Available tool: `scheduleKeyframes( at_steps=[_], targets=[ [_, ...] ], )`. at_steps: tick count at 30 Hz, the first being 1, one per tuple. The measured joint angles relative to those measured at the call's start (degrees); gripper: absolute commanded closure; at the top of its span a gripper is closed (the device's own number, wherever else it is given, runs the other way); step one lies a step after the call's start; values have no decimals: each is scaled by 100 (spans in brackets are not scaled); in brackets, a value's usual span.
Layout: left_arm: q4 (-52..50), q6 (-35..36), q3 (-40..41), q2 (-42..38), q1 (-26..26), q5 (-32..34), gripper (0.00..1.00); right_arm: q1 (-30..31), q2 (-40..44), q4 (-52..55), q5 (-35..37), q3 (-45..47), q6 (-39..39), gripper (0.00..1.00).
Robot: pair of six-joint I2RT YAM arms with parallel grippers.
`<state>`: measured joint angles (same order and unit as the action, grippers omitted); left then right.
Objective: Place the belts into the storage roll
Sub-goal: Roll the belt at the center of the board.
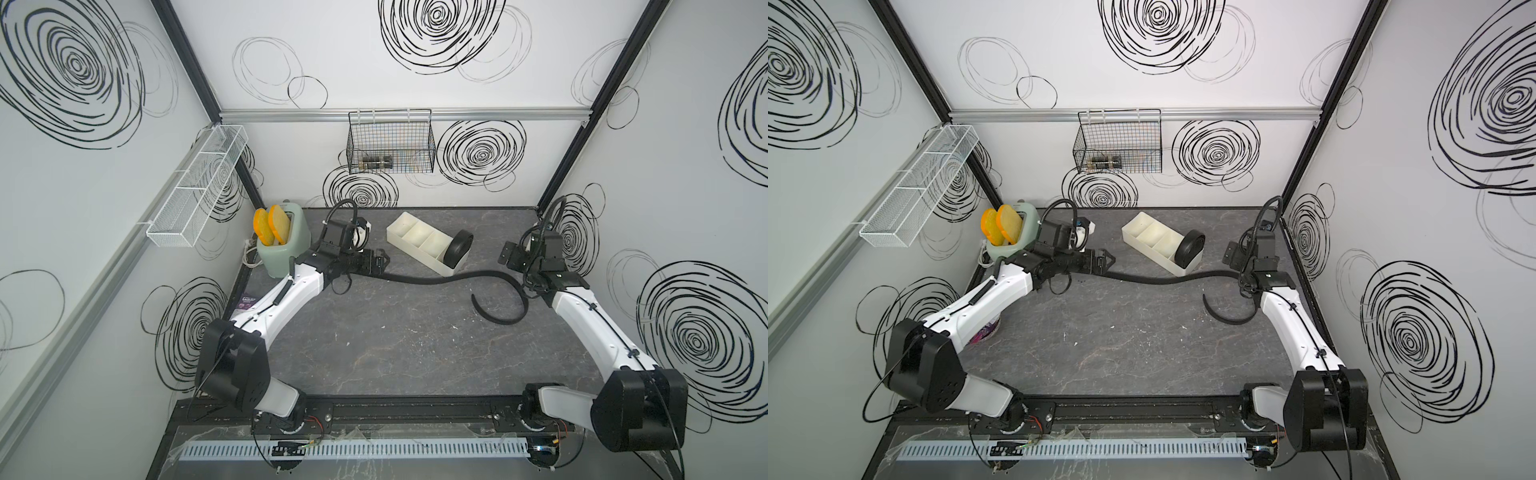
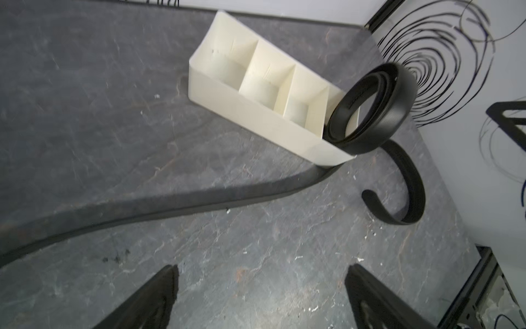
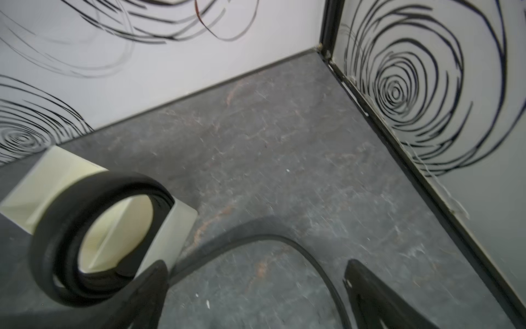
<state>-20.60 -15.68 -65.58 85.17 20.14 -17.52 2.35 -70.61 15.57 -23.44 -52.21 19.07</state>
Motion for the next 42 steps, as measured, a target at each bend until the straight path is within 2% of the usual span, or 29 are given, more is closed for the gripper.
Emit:
scheduleKeyframes(
  at_steps=[9,22,28,35,38,42],
  targets=[
    [20,42,52,280,-166,33,3,59,-1067,951,225,203,-723,0],
    [-59,94,-533,1377,-605,28,3,708,-1963,1119,730,9,-2243,3],
    [-101,160,-890,1703,-656,55,3,901,-2000,1145,374,-35,-2411,3],
    [-175,284,-1224,2179,-656,101,3,966,-1491,1180,-295,26,-2304,3],
    [-219,323,-1305,2319,-656,116,3,964,-1565,1115,-640,52,-2092,8],
    [-323,396,-1480,2452,-656,212,3,953,-1941,1027,-931,92,-1845,18]
  ],
)
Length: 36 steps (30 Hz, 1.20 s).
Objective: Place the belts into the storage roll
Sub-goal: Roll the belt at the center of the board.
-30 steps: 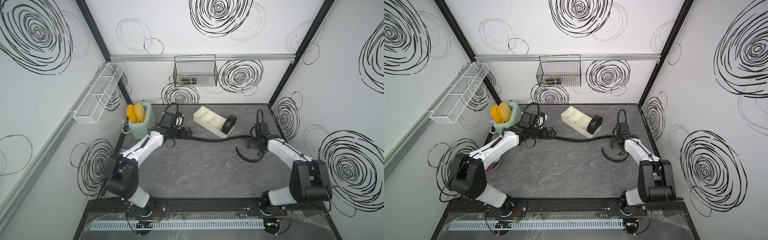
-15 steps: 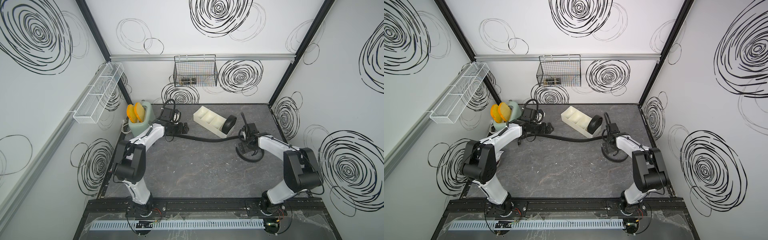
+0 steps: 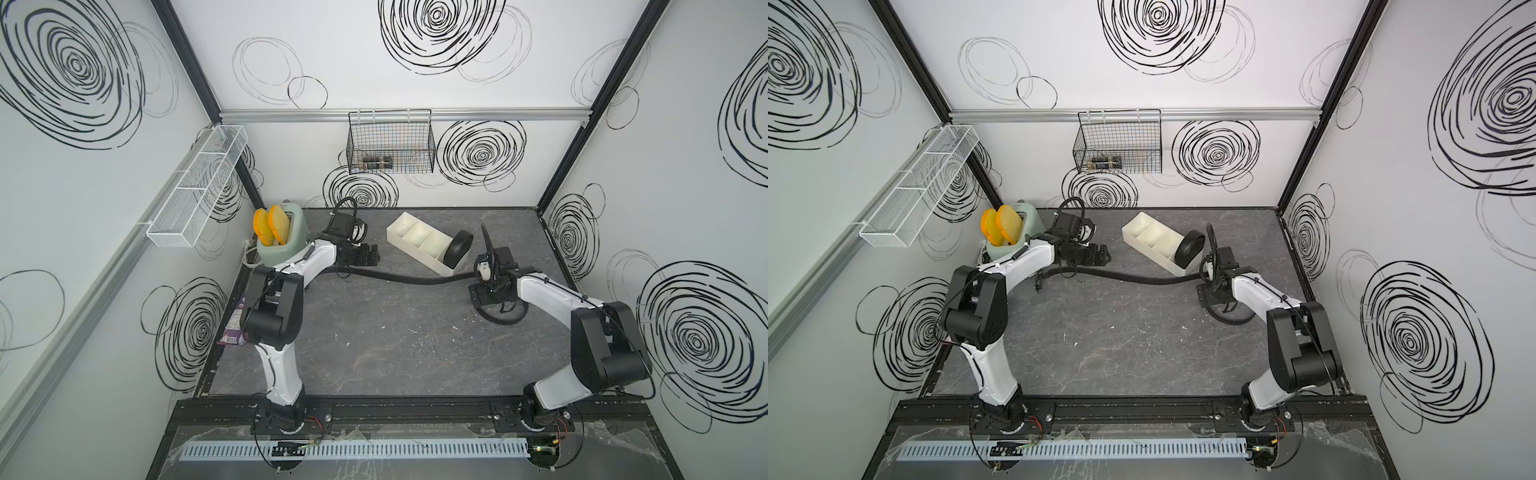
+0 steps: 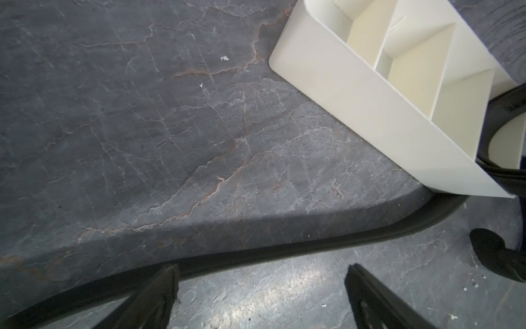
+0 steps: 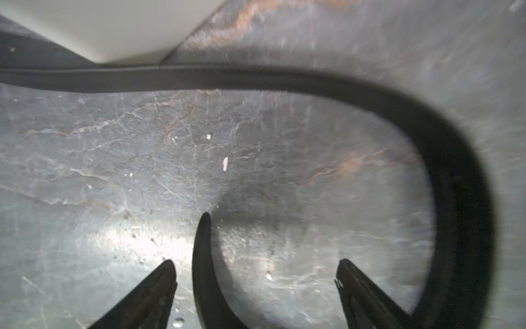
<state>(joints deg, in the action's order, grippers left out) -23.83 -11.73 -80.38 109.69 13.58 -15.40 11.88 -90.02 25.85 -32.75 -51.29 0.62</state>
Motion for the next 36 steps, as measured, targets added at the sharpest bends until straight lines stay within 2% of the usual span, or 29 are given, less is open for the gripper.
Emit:
scheduleKeyframes(
  at_steps=[2,8,9,15,19,22,30,36],
  targets=[
    [-20,42,-81,48,-4,35,3,0,-179,-44,-76,35,83,24],
    [-57,179,-118,83,-37,221,3,0,-262,-153,-151,240,254,62],
    [-66,210,-133,109,-48,275,3,0,-223,-188,-155,275,273,64],
    [-160,348,-544,647,-85,461,3,107,256,-205,-160,638,459,69],
    [-221,361,-1008,1172,-181,457,3,446,614,-208,-166,699,625,69],
    [-271,356,-1001,1268,-238,450,3,671,817,-234,-186,754,789,69],
    [-175,291,-68,817,-103,479,0,962,1115,-487,-317,1145,1340,72],
    [-146,160,813,177,28,382,5,1469,1154,-920,-367,1257,1958,73]
  ],
)
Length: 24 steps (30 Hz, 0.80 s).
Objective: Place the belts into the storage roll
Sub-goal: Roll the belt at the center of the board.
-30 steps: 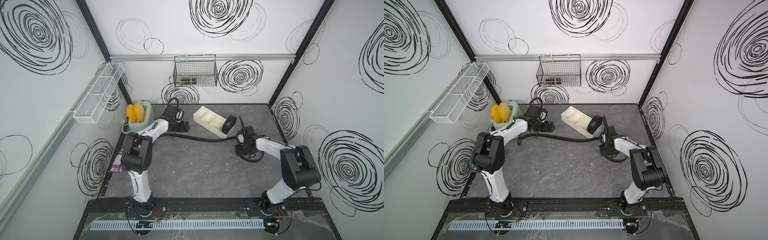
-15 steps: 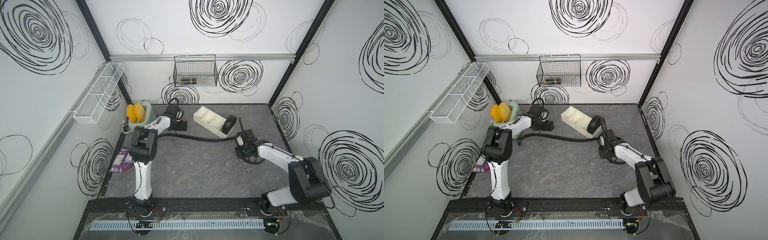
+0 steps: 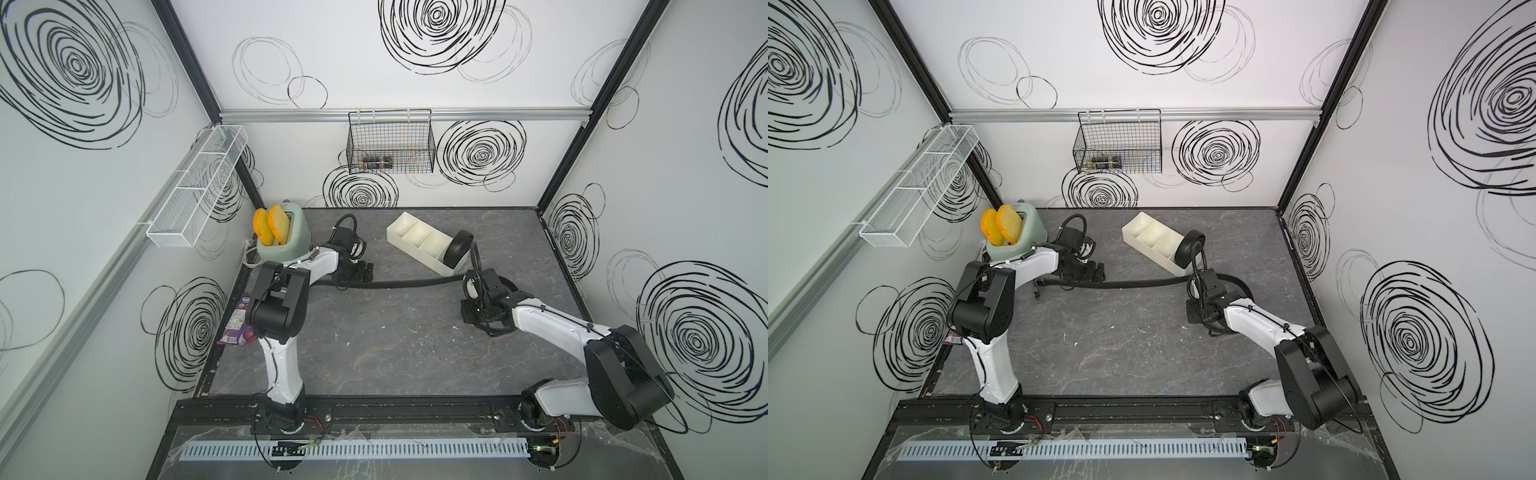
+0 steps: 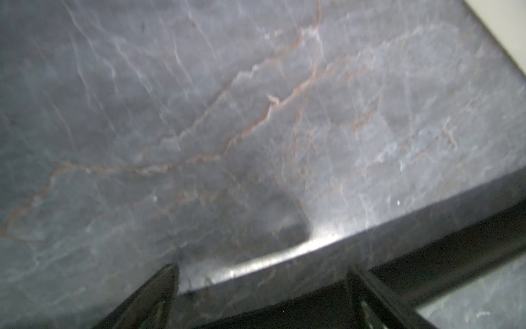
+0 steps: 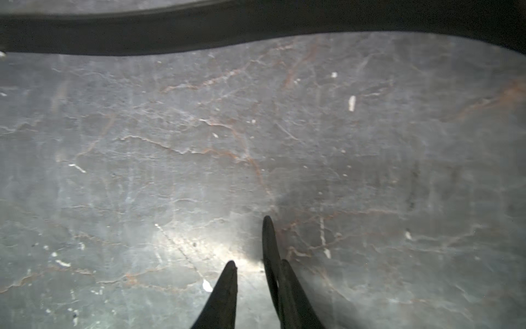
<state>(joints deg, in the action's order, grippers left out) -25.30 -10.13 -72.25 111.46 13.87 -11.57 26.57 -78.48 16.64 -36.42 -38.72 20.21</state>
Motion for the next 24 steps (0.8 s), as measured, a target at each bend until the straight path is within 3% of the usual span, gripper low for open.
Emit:
scheduleKeyframes(
  at_steps=[8,11,15,17,18,21,24],
  targets=[
    [-11,-352,1110,-896,774,-219,5,1075,120,-1207,293,348,1589,77],
    [76,-490,1578,-1279,1071,-387,6,1526,92,-1757,732,409,2481,76],
    [94,-601,2057,-1722,1080,-496,3,2000,-155,-2765,1556,369,3847,73],
    [79,-621,2168,-1893,1021,-494,2,2129,-483,-3145,1875,195,4319,60],
    [72,-621,2190,-1969,990,-494,2,2162,-748,-3156,1985,-74,4413,49],
    [66,-590,2194,-2210,885,-461,1,2232,-1296,-2527,2245,-1233,3971,21],
    [-26,-479,2170,-2413,852,-315,0,2201,-1185,-1679,2461,-1998,3158,11]
  ],
)
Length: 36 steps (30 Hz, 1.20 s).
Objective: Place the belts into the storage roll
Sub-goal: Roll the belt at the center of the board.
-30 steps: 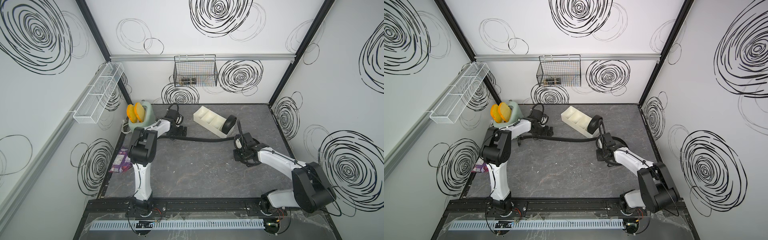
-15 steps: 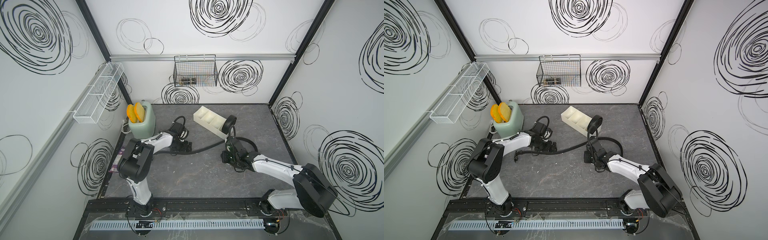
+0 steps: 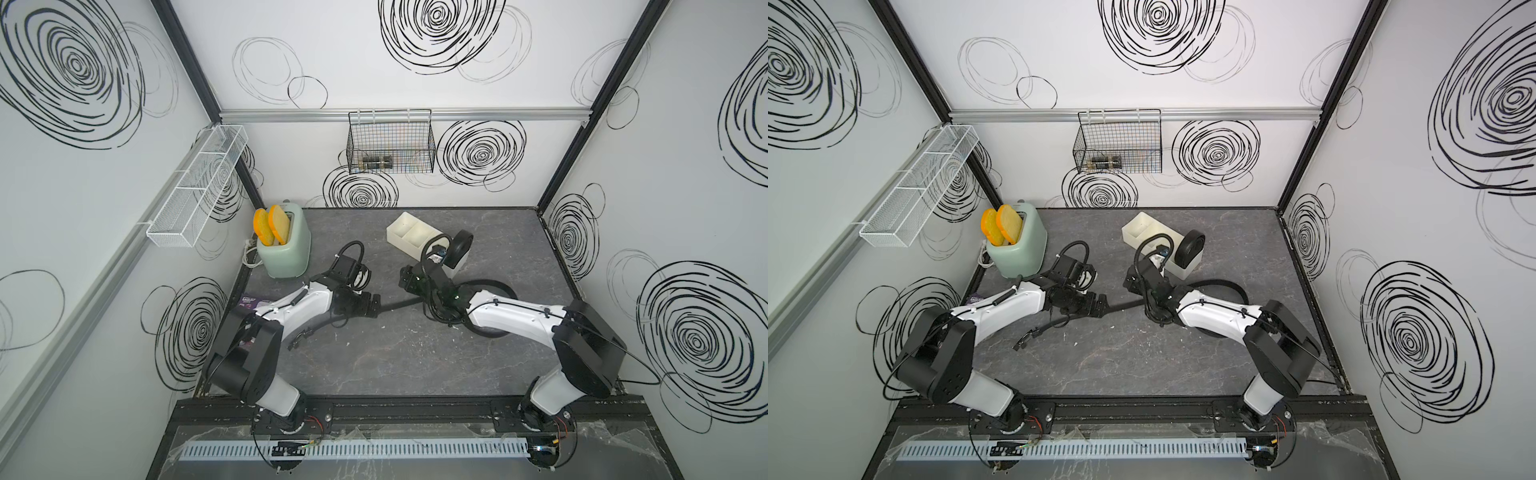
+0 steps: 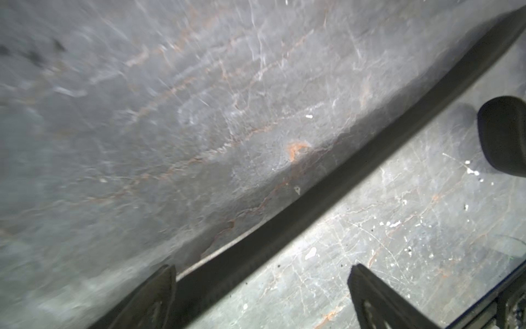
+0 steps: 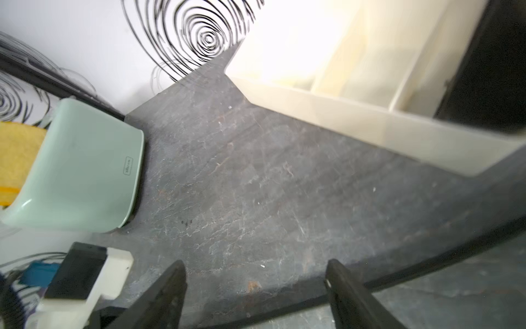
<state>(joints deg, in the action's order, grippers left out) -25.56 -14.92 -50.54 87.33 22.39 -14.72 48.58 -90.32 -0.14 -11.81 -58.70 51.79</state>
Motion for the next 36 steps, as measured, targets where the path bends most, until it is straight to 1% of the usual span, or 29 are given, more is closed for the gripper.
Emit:
scheduleKeyframes(
  at_steps=[3,6,8,10,12,17,18,20,24,26,27,28,29,32,34,36],
  targets=[
    [-57,149,-55,-107,28,188,1,-240,662,793,-20,199,-741,11],
    [-72,295,-83,-114,199,461,1,-903,1272,1416,-166,876,-1377,11],
    [-157,374,-133,-76,380,651,2,-1325,1414,1779,-162,1281,-1725,12],
    [-186,450,-247,20,560,837,2,-1510,1362,2079,-192,1508,-1998,12],
    [-184,501,-352,105,654,929,2,-1578,1204,2267,-258,1552,-2216,13],
    [-199,562,-479,151,669,1239,3,-1694,361,2393,-382,1412,-2610,20],
    [-219,573,-511,151,658,1311,3,-1716,212,2411,-417,1414,-2643,24],
    [-232,588,-570,151,632,1423,3,-1738,142,2361,-496,1412,-2706,34],
    [-308,616,-872,332,487,1567,3,-1792,133,2260,-695,1475,-2830,70],
    [-297,636,-1005,490,424,1617,3,-1792,98,2208,-741,1480,-2830,85],
    [-284,645,-1038,566,404,1633,3,-1777,87,2181,-778,1480,-2820,92],
    [-282,658,-1054,643,385,1644,3,-1744,81,2162,-793,1480,-2791,97],
    [-286,662,-1054,697,376,1657,3,-1705,81,2146,-811,1478,-2778,99],
    [-299,686,-1049,839,365,1705,3,-1458,90,2083,-925,1467,-2426,100],
    [-293,704,-1027,861,350,1735,3,-1189,103,1875,-1102,1460,-2013,100],
    [-291,726,-992,861,345,1770,3,-894,103,1451,-1294,1451,-1429,100]
  ],
)
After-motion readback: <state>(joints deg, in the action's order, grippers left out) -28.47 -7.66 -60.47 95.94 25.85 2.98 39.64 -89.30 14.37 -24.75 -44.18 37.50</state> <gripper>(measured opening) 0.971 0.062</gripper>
